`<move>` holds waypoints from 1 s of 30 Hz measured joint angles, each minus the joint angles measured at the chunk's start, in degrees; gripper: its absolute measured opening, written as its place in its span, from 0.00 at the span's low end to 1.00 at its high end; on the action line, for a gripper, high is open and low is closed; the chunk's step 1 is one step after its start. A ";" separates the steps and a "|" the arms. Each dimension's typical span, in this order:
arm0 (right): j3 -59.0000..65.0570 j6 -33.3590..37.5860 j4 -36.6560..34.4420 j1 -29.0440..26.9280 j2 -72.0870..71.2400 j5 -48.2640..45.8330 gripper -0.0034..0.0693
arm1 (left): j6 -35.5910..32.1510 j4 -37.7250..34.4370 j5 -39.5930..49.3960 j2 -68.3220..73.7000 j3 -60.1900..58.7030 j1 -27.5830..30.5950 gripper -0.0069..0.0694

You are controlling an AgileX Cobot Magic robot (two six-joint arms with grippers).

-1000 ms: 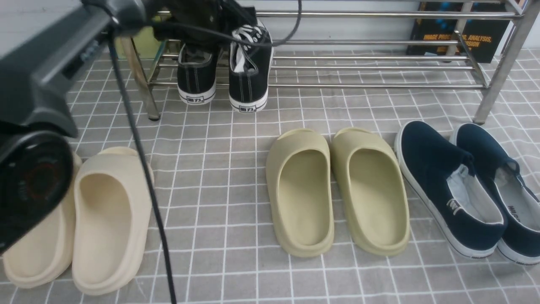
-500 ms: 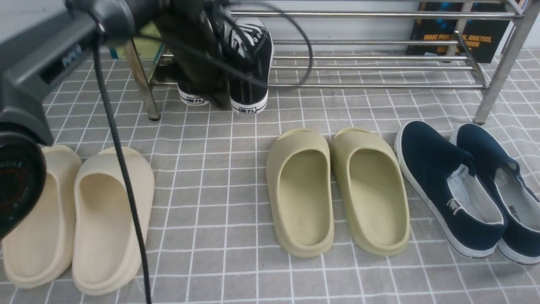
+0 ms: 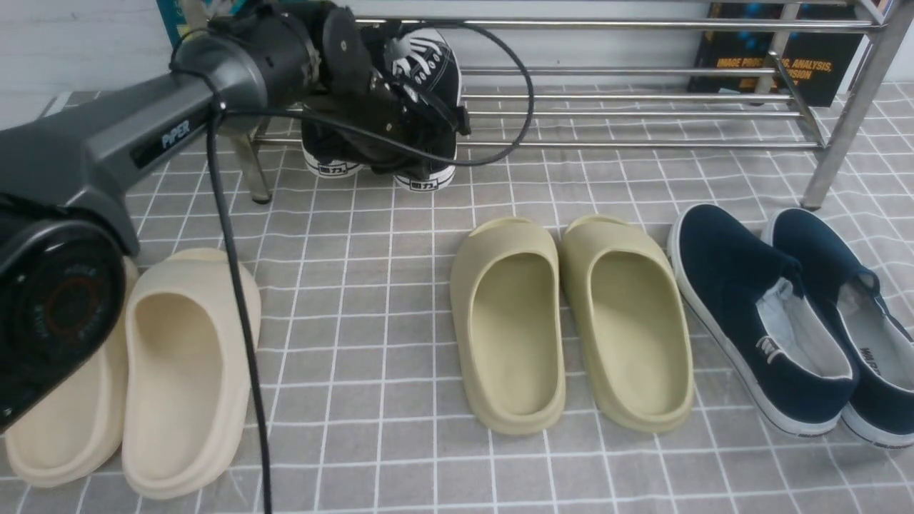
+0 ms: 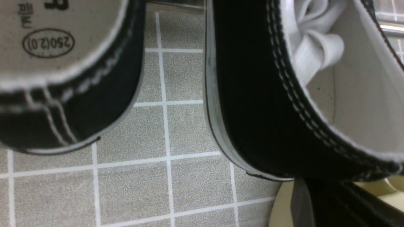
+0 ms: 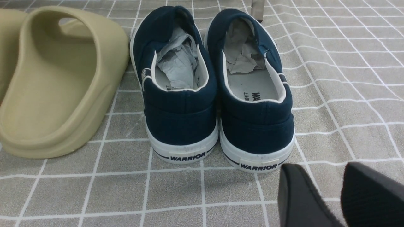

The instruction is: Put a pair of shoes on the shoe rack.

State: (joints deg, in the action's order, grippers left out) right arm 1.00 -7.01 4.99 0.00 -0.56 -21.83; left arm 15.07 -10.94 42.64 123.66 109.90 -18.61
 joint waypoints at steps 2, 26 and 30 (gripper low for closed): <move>0.00 0.00 0.00 0.00 0.00 0.00 0.38 | 0.09 -0.04 0.75 0.41 1.18 0.12 0.07; 0.00 0.00 0.00 0.00 0.00 0.00 0.38 | -2.81 11.81 23.77 -21.28 7.94 1.13 0.07; 0.00 0.00 0.00 0.00 0.00 0.00 0.38 | -2.93 15.32 28.85 -31.03 7.12 1.13 0.07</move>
State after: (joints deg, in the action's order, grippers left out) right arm 1.00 -7.01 4.99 0.00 -0.56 -21.83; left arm 12.14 4.38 71.50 92.63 117.02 -17.48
